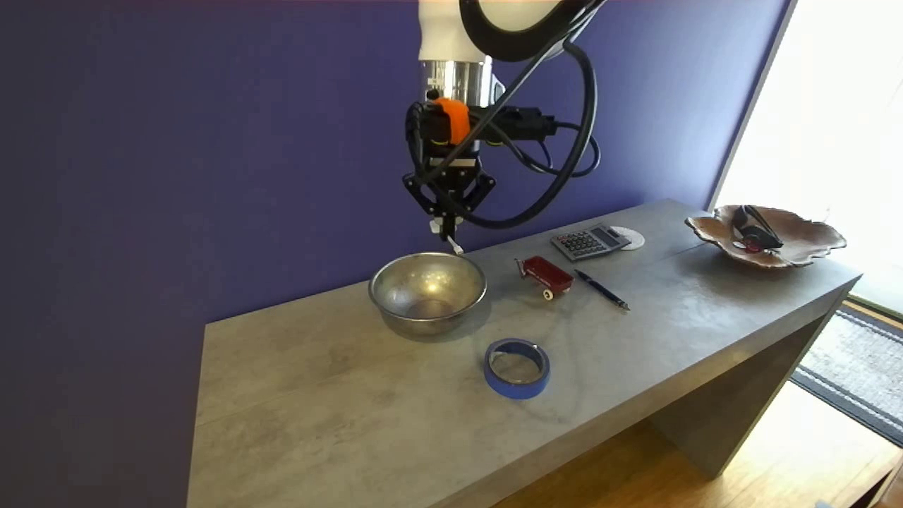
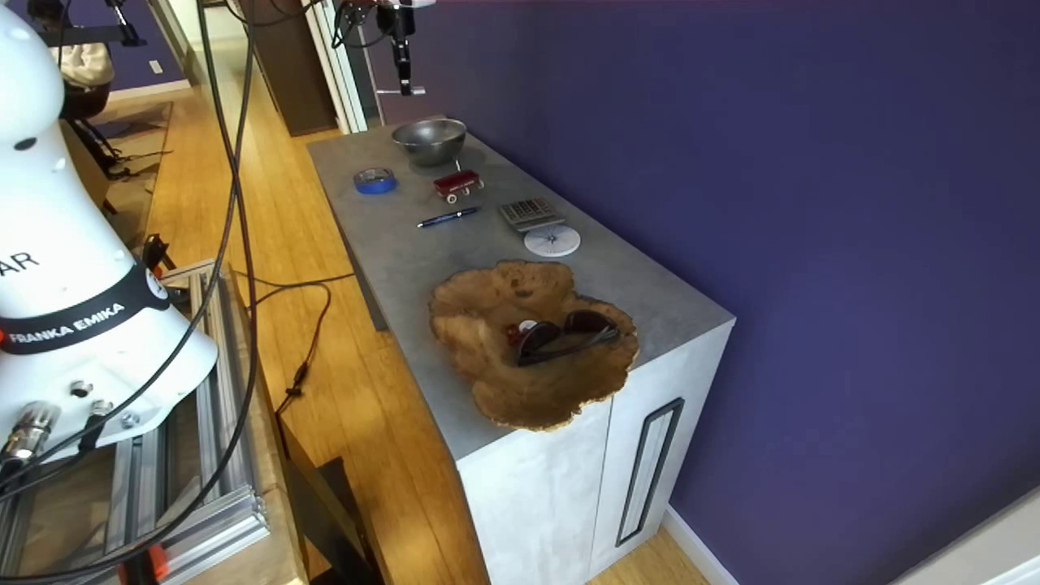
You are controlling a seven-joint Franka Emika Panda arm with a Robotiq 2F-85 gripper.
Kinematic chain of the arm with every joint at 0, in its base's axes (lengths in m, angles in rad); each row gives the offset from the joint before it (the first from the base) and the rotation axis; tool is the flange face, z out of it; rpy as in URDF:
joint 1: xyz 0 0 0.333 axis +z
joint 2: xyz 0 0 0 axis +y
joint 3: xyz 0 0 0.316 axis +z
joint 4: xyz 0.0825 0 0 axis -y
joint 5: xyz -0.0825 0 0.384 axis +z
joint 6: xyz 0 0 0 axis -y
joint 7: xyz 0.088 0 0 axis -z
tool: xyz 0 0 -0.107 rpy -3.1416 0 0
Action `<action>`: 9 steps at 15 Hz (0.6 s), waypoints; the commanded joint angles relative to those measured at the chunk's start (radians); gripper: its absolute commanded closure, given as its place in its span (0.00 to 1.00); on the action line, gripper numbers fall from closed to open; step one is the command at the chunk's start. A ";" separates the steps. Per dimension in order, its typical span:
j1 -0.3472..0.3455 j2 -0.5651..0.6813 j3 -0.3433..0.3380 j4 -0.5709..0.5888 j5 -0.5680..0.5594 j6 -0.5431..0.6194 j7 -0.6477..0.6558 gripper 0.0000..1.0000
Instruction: Remove the white cable from the silver dish
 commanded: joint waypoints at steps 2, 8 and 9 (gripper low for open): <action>0.000 -0.042 0.001 -0.084 0.020 0.094 0.008 0.95; -0.024 -0.109 0.020 -0.190 0.034 0.111 -0.040 0.99; -0.048 -0.148 0.037 -0.247 0.049 0.124 -0.097 0.99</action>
